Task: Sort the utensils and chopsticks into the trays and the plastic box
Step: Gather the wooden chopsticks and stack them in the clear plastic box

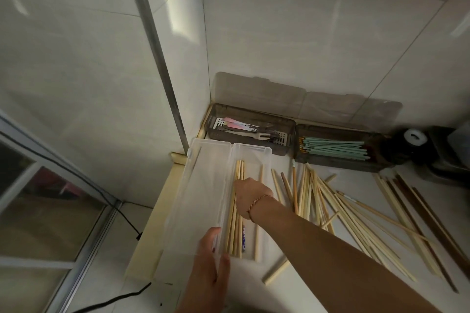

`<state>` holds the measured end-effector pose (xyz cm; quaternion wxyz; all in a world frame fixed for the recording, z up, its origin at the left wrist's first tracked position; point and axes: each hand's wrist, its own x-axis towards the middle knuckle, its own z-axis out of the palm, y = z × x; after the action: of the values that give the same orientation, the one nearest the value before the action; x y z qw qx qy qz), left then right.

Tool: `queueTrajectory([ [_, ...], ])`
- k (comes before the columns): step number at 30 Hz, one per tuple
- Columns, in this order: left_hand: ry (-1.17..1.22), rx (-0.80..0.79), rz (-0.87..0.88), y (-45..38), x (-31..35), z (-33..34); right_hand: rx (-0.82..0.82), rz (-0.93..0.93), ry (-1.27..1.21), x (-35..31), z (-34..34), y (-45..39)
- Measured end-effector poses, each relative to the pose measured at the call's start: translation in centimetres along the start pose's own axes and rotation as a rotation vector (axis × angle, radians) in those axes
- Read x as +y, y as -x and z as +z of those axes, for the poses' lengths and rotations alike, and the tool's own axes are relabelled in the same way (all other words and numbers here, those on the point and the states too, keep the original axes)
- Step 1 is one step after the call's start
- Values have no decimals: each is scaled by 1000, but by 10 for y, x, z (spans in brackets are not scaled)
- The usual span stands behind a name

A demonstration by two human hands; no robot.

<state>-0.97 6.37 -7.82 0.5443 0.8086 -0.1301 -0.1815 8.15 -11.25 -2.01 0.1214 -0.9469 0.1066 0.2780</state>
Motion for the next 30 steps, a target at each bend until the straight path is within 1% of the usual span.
queueTrajectory([
  [2, 2, -4, -6, 0, 0, 0, 43, -79, -50, 4, 4, 5],
  [4, -4, -8, -12, 0, -1, -1, 151, -181, -178, 12, 9, 15],
  [5, -12, -8, -13, 0, -2, -1, 249, -243, -239, 18, 12, 22],
  [7, -29, -20, -28, 0, -3, -1, 500, -332, -334, 35, 17, 36],
  [8, -38, -31, -38, 0, -4, -1, 622, -334, -360, 46, 20, 42],
  [9, -47, -39, -44, 0, -5, -1, 711, -299, -377, 59, 23, 47],
  [10, -59, -42, -50, 0, -6, -1, 762, -233, -384, 72, 25, 50],
  [11, -72, -43, -56, 1, -7, -1, 779, -145, -390, 86, 28, 54],
  [12, -81, -42, -57, 1, -7, -1, 761, -37, -397, 100, 31, 57],
  [14, -89, -36, -47, 1, -8, 0, 643, 193, -387, 123, 38, 61],
  [16, -93, -36, -43, 2, -8, 0, 518, 303, -324, 136, 48, 65],
  [19, -92, -42, -60, 2, -4, 1, 395, 336, -274, 136, 60, 67],
  [21, -88, -33, -61, 2, -2, 1, 354, 363, -230, 131, 63, 65],
  [26, -76, -25, -64, 2, 4, 2, 329, 363, -130, 125, 61, 63],
  [30, -89, -14, -77, 3, 6, 2, 338, 344, -212, 127, 60, 67],
])
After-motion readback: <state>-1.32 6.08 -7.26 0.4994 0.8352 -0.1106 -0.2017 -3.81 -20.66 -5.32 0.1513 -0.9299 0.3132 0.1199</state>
